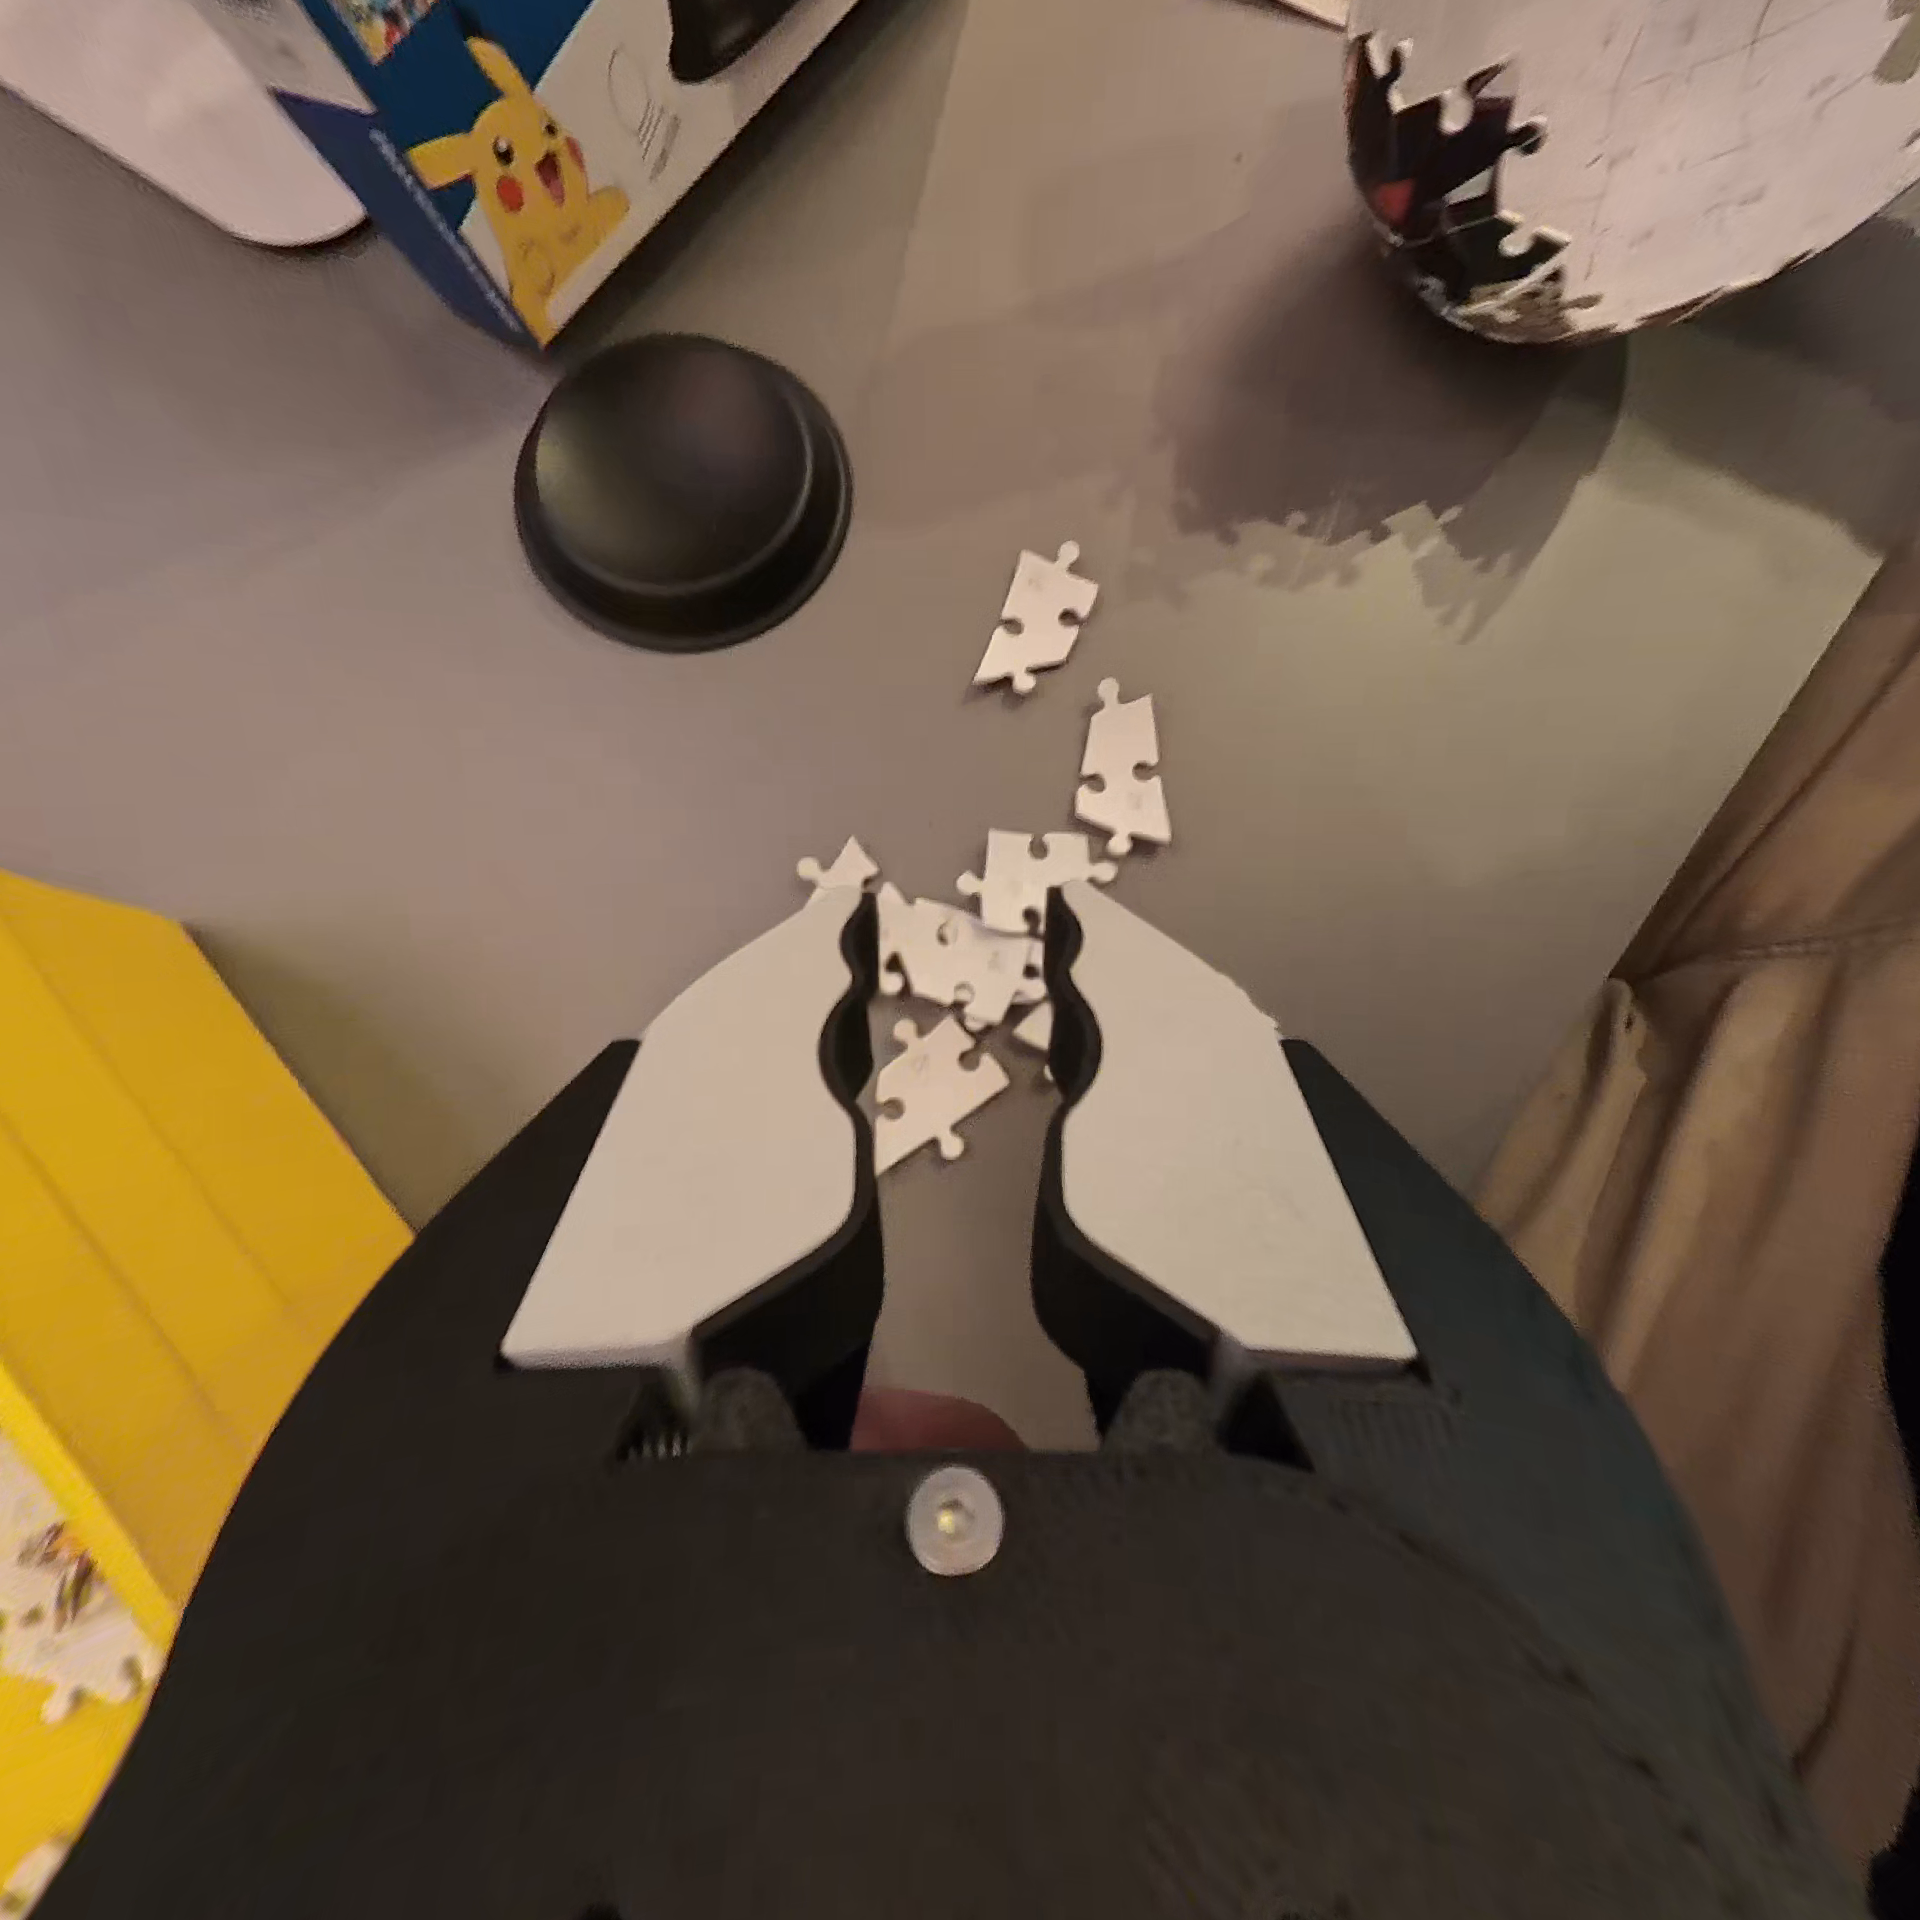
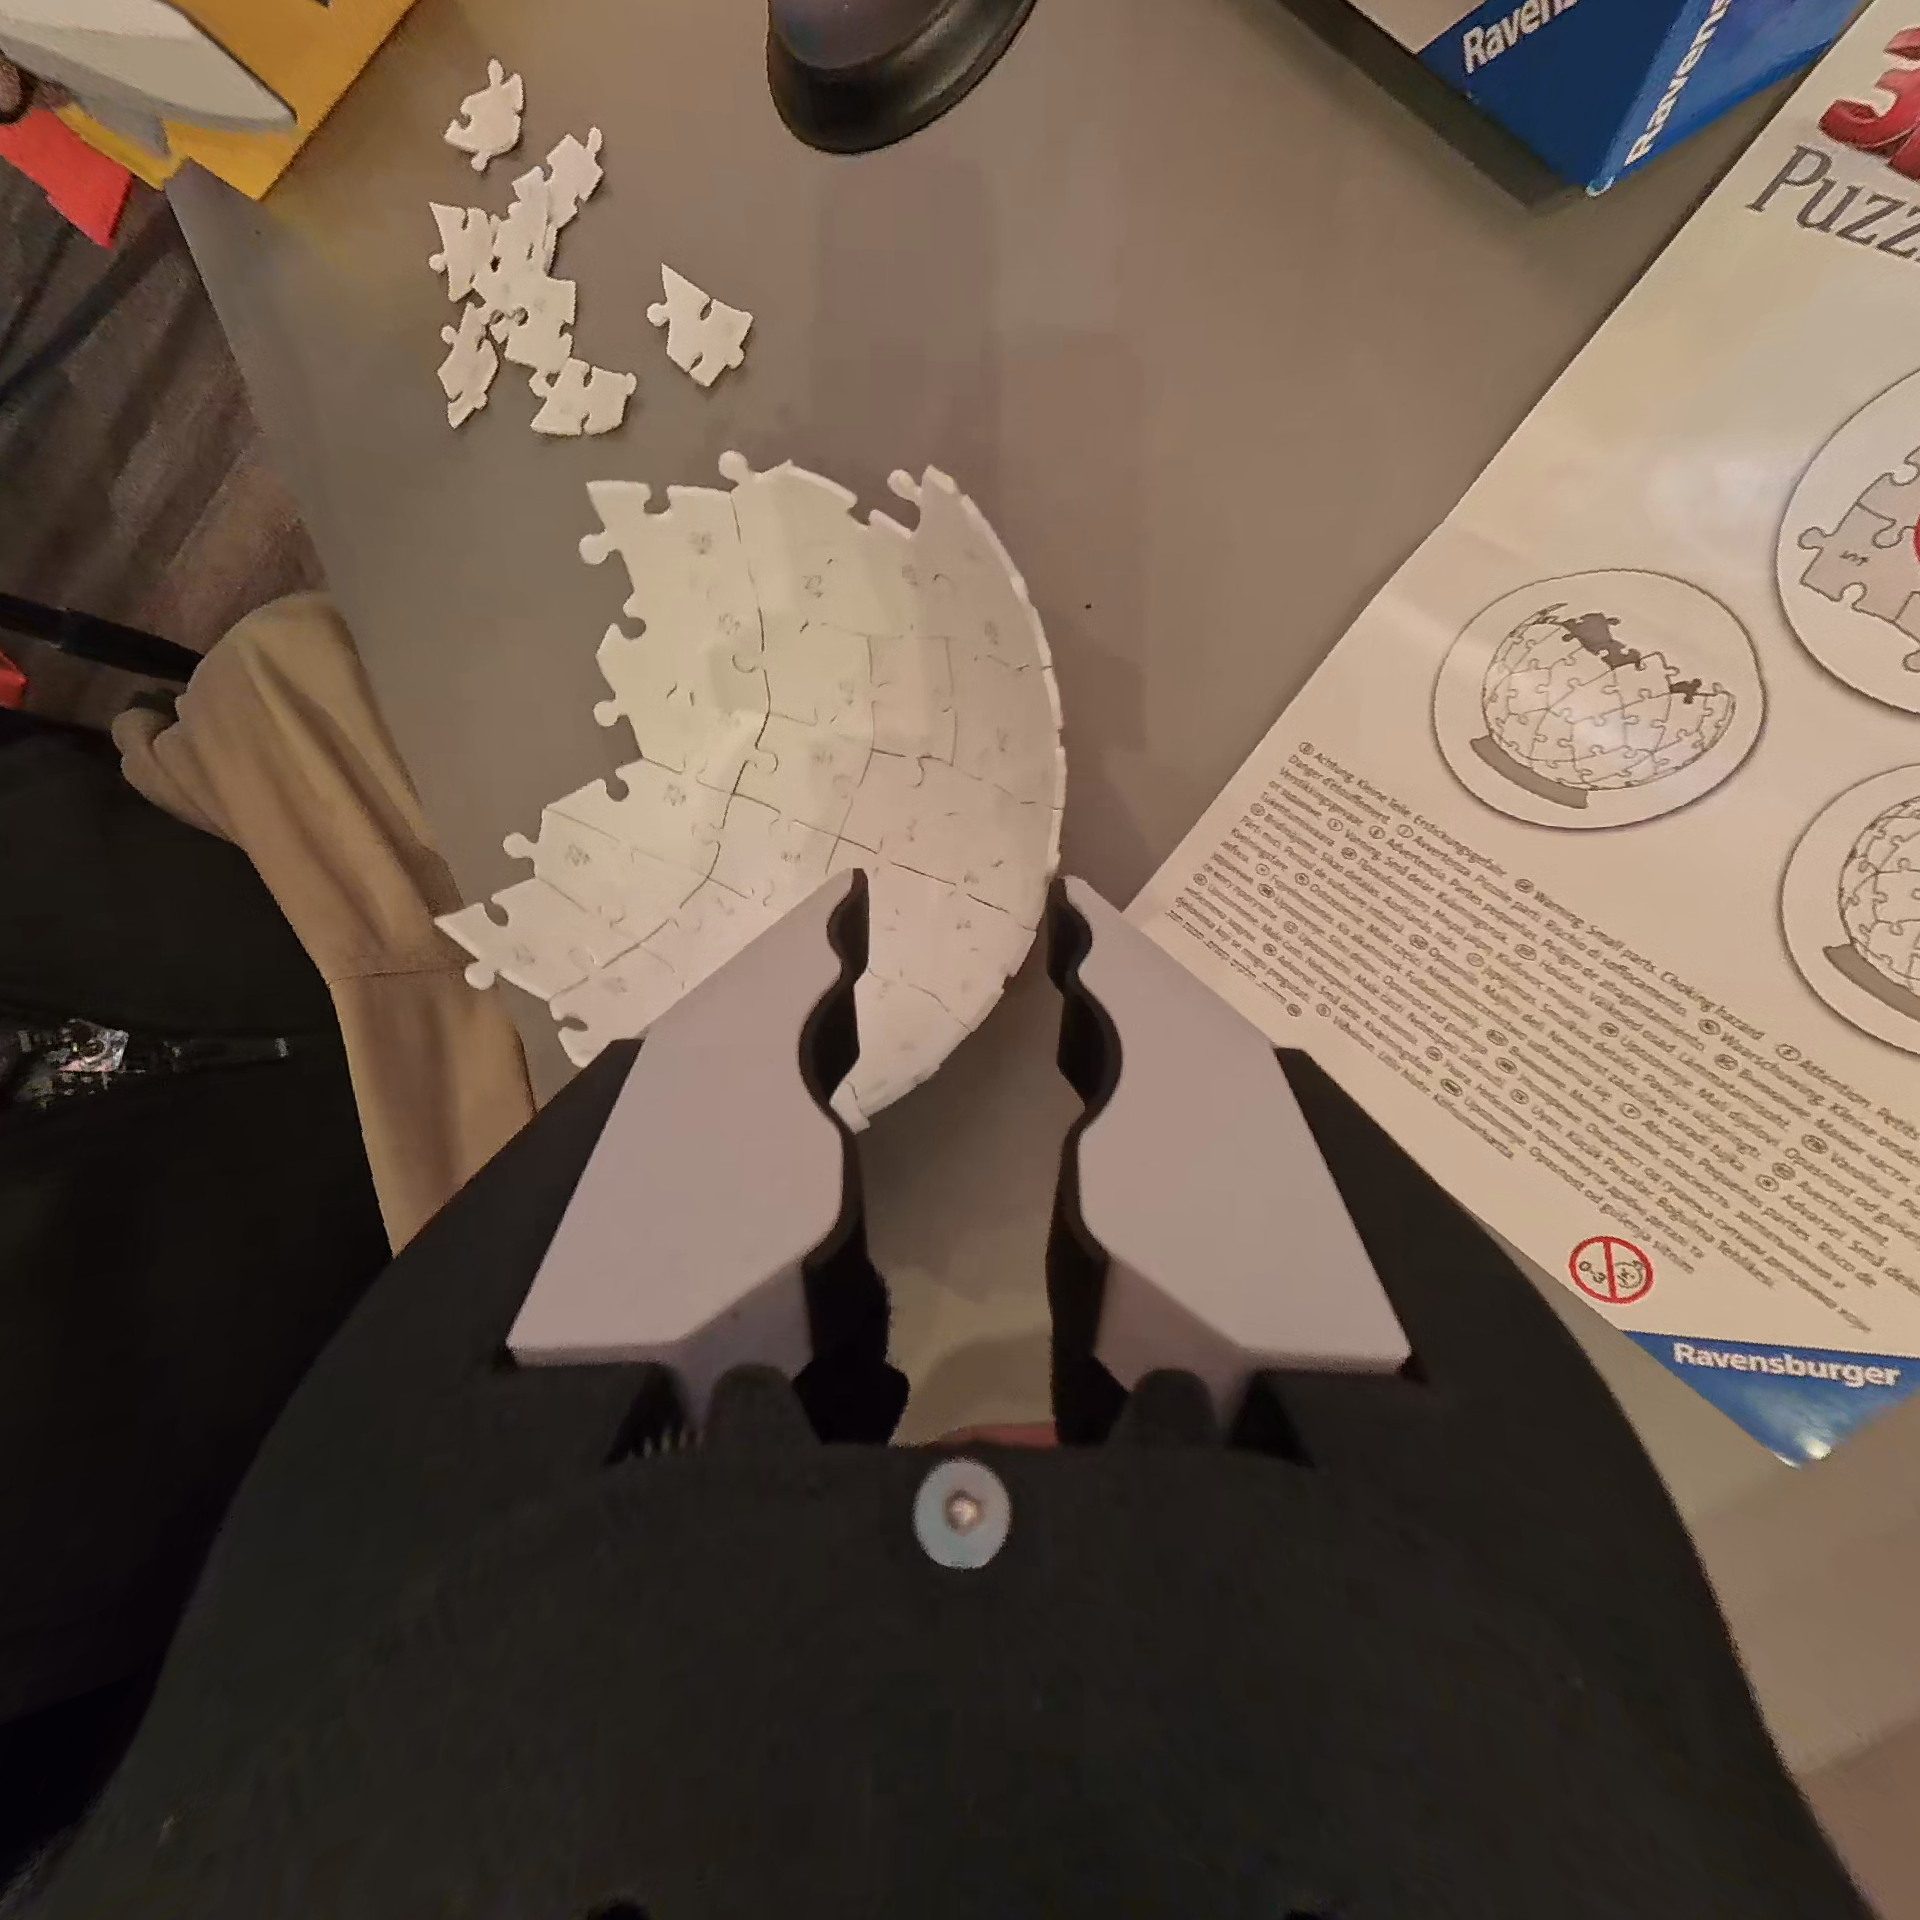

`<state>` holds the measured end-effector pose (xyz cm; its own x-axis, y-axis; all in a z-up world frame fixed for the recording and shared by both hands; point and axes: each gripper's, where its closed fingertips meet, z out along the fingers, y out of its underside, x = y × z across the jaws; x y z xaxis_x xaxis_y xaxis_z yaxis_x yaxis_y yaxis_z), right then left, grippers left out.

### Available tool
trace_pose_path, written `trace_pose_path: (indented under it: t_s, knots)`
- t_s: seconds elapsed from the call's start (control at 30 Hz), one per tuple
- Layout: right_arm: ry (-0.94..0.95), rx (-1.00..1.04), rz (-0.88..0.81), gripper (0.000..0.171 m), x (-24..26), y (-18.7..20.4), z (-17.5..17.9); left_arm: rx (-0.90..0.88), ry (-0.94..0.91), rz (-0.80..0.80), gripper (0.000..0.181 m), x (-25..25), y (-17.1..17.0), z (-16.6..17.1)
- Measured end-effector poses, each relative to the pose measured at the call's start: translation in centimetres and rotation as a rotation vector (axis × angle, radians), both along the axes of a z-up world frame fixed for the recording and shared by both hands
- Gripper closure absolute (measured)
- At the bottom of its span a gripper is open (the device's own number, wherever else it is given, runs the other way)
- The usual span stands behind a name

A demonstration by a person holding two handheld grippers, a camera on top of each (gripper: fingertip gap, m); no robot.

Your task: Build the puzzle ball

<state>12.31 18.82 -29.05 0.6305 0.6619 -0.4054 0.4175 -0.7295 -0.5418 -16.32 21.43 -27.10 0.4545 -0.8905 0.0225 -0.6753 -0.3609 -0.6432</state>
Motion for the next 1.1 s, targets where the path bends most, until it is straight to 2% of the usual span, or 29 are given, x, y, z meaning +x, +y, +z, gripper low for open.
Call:
trace_pose_path:
  t_s: [0.03,0.1,0.13,0.27,0.47,0.7,0.93,1.1]
  knots:
    - [0.002,0.001,-0.006,0.139,-0.1,0.0,0.0,0.018,0.003,0.019,0.152,-0.4,0.1,-0.1]
    - [0.005,0.005,-0.02,0.139,-0.3,0.0,0.0,0.057,-0.008,0.049,0.177,-1.1,0.2,0.2]
    - [0.007,0.006,-0.029,0.139,-0.3,0.0,0.0,0.088,-0.022,0.072,0.181,-1.4,0.5,0.6]
    - [0.007,0.011,-0.049,0.139,-0.7,-0.4,-0.2,0.137,-0.026,0.106,0.181,-2.0,0.2,1.0]
    - [0.016,0.021,-0.081,0.139,-0.7,-0.9,-0.3,0.11,0.016,0.116,0.163,-2.8,-1.3,0.1]
    - [0.024,0.034,-0.091,0.138,-0.9,-1.5,-0.2,0.042,0.133,0.139,0.147,-3.9,-3.4,-3.8]
    - [0.048,0.041,-0.092,0.138,-0.9,-1.4,-0.1,0.075,0.199,0.254,0.141,-5.2,-1.4,-5.4]
    - [0.052,0.039,-0.08,0.137,-1.0,-1.5,-0.3,0.129,0.164,0.278,0.142,-4.7,0.0,-4.7]
